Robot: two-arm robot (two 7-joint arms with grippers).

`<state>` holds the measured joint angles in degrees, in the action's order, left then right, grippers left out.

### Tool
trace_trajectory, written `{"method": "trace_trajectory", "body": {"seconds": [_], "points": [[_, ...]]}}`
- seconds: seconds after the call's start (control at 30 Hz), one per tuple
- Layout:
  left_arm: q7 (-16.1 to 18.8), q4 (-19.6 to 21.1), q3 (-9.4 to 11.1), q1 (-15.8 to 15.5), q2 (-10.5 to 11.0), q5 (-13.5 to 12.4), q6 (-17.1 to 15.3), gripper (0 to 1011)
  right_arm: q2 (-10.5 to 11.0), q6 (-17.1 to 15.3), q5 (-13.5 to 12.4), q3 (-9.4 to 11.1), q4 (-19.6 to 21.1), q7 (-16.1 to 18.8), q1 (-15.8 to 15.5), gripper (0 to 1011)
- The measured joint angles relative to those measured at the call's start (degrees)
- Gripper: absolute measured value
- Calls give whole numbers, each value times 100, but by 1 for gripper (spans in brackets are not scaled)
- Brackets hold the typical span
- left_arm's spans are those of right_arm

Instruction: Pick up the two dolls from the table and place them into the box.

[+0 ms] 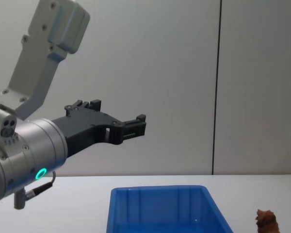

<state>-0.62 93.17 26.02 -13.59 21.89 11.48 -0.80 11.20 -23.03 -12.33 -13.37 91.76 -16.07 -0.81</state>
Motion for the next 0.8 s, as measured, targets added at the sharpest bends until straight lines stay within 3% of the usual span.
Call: {"method": "trace_trajectory", "body": {"seconds": [0.27, 0.8], "points": [[0, 0, 0, 0, 0, 0, 0, 1004, -63, 65, -10, 84, -87, -331, 17, 1001], [0, 0, 0, 0, 0, 0, 0, 1003, -107, 92, -63, 166, -151, -569, 19, 1001]]}}
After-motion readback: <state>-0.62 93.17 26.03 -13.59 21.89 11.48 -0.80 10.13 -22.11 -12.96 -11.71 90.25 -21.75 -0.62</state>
